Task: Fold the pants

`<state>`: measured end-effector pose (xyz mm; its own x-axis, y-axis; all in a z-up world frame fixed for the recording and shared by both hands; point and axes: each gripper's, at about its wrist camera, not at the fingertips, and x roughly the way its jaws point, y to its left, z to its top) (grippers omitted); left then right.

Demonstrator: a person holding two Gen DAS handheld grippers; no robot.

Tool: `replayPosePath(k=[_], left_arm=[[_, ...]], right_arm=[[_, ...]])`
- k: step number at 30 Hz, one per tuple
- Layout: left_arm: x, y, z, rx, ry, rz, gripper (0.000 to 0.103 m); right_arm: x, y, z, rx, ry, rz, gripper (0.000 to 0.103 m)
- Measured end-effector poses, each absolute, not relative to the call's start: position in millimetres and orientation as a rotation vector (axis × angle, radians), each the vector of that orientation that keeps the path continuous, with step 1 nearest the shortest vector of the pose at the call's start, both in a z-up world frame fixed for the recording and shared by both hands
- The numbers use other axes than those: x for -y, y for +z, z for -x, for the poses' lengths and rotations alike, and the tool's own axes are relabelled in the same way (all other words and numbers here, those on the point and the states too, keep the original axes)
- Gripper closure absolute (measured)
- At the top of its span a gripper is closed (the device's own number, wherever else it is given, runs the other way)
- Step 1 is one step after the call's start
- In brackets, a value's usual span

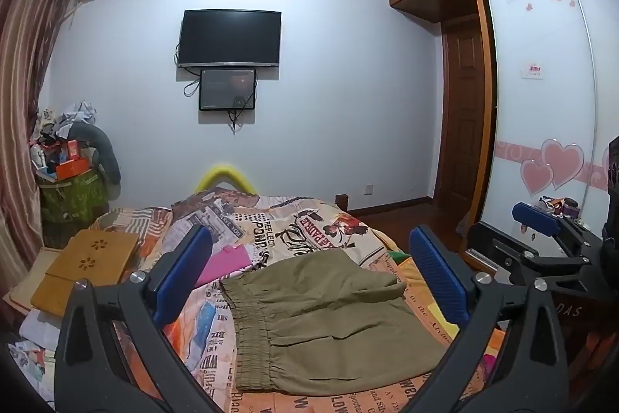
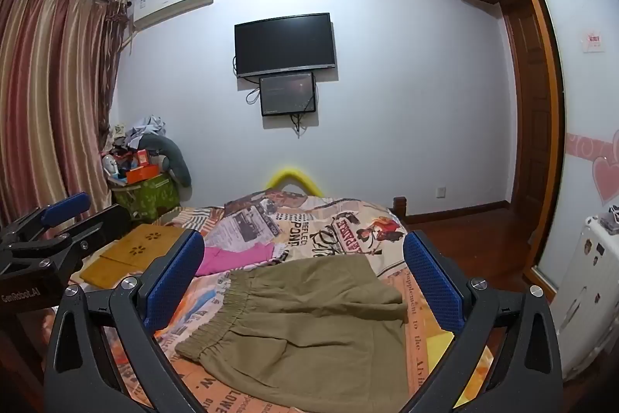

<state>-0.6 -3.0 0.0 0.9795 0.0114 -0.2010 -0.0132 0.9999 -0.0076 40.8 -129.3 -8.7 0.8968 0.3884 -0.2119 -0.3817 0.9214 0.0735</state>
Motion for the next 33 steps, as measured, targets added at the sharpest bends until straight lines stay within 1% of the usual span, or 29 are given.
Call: replayPosePath(k=[3,7,33], left_arm=[[9.7,-2.0,2.4,-0.197,0.024,-0.003,0.000],[1.0,-2.9,-6.5,-0.234,0.018,0.037,0.000],[-5.4,-9.0,-14.7,-0.241,0.032,0.048,0.000]], right_arm=[[129.2,-8.7,-41.4,-0.230,0.401,-0.032,0.001],[127.7,-8.8,-40.8,-0.231,0.402,-0.031,0.001],[130.0,-10.8,-45.3,-0.248,0.392,-0.040,0.001]])
